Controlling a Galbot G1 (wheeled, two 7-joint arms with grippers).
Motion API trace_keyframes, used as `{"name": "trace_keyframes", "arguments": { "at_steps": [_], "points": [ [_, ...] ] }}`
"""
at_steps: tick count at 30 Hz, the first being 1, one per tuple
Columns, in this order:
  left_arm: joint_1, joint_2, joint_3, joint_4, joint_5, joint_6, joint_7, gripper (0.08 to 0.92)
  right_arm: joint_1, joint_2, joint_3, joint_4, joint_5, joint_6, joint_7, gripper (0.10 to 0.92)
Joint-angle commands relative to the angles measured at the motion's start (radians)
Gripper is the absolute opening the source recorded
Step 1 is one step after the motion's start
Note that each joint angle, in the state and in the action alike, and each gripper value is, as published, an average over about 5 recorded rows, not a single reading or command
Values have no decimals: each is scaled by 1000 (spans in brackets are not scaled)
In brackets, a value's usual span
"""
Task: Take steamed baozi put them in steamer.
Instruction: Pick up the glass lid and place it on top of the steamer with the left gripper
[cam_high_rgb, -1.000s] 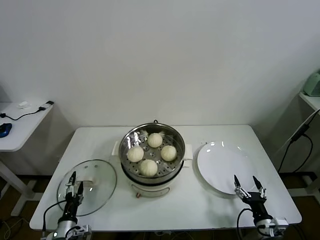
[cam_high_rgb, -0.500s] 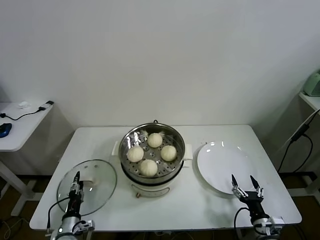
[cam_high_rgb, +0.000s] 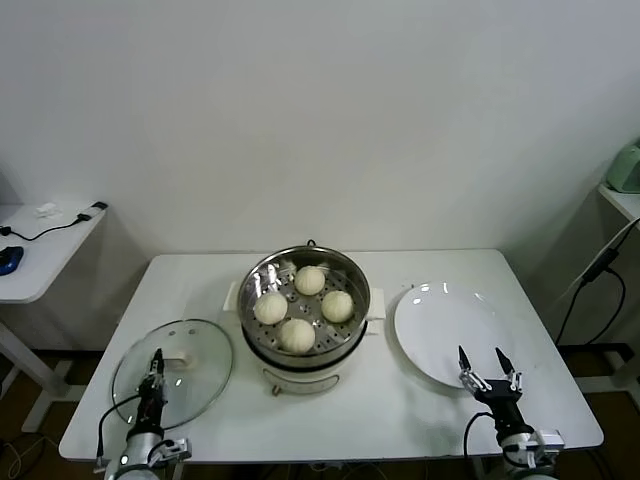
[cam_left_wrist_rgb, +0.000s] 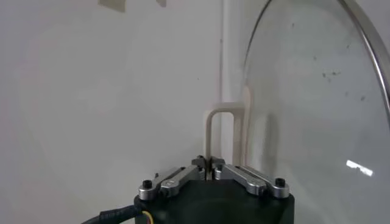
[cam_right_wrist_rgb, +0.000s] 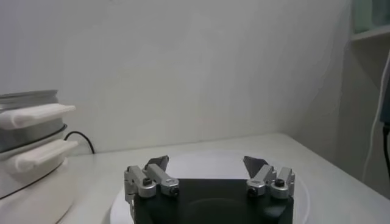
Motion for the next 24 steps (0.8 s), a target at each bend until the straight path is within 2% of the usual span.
{"name": "trace_keyframes", "arguments": {
  "at_steps": [1, 7, 14, 19, 24],
  "points": [
    [38, 16, -26, -143, -62, 5, 19, 132, -1, -2, 2, 7, 0, 1, -1, 823],
    [109, 89, -80, -379, -213, 75, 147, 132, -4, -11, 4, 19, -3, -3, 5, 823],
    [140, 145, -104, -647, -262, 250, 351, 132, -1, -6, 2, 41, -68, -32, 55, 823],
    [91, 145, -20, -778, -146, 369, 470, 132, 4, 5, -3, 43, -90, -35, 67, 823],
    [-5, 139, 175, -815, 20, 494, 532, 132, 1, 10, -4, 40, -101, -27, 63, 823]
  ]
}}
